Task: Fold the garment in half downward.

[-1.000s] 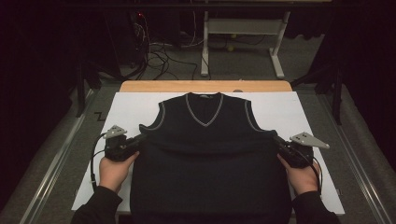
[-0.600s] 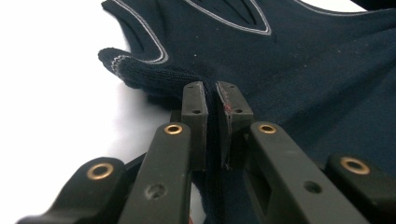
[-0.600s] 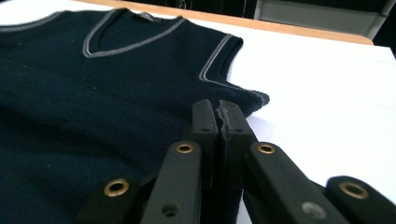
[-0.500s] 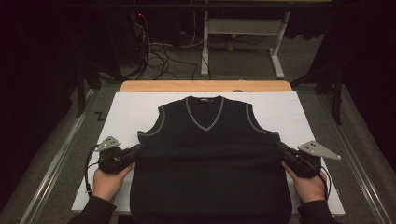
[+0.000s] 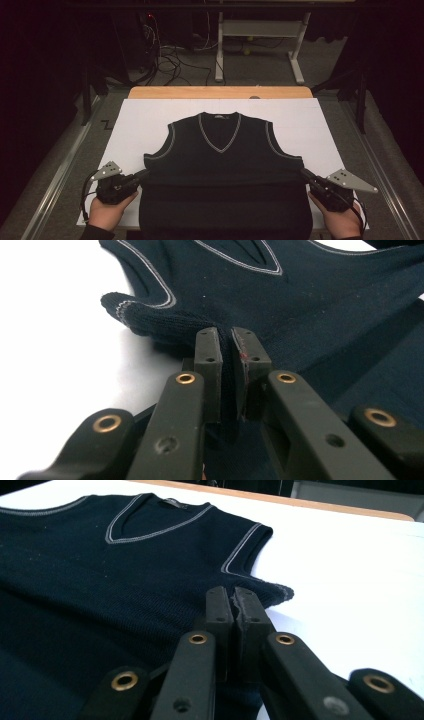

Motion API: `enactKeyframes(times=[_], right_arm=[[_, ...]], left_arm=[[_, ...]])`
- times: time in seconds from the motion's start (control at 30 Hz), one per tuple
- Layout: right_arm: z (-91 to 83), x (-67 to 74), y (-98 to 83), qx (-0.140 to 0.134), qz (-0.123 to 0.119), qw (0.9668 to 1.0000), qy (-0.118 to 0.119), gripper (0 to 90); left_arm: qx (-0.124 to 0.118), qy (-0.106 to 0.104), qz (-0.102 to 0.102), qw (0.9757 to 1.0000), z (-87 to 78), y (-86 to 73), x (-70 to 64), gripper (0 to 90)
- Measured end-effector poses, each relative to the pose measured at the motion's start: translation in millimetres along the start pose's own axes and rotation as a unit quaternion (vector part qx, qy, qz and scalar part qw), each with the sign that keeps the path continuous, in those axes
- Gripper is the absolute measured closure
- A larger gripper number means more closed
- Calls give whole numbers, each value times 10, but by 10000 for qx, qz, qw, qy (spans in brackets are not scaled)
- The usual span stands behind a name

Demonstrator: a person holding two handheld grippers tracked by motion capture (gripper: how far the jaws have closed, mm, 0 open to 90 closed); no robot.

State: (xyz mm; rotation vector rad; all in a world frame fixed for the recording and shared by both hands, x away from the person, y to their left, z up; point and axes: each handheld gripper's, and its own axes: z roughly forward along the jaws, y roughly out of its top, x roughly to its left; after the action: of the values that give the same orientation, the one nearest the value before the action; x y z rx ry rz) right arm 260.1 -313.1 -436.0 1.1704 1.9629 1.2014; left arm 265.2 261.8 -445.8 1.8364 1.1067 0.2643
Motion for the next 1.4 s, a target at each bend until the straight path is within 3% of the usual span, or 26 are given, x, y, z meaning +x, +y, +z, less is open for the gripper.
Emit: enactKeyframes(times=[0.43,0.57,0.6,0.7,0.87,1.13,1.2,1.3,1.4], right_arm=[[-261,131,-196,185,-150,9996,138,870],[-299,165,-289,442,-202,9986,204,866],[-293,166,-309,496,-192,9983,226,863],[-279,157,-341,648,-134,9974,285,862],[-249,139,-386,851,-117,9958,328,859],[-172,151,-446,1098,-222,9933,280,835],[-148,138,-452,1128,-205,9930,270,815],[-150,137,-449,1127,-221,9931,259,788],[-152,123,-448,1092,-162,9936,254,721]], left_arm=[[394,-87,207,9990,-155,-272,-179,786],[608,-87,254,9978,-141,-349,-197,781],[764,-97,210,9968,-109,-384,-189,778],[861,-77,151,9961,-84,-417,-176,774],[914,19,234,9955,-64,-421,-171,753],[915,195,161,9955,-50,-427,-139,564],[890,153,23,9959,-44,-439,-91,474],[840,63,-155,9963,-51,-460,-27,426],[705,46,-146,9974,-70,-465,-1,364]])
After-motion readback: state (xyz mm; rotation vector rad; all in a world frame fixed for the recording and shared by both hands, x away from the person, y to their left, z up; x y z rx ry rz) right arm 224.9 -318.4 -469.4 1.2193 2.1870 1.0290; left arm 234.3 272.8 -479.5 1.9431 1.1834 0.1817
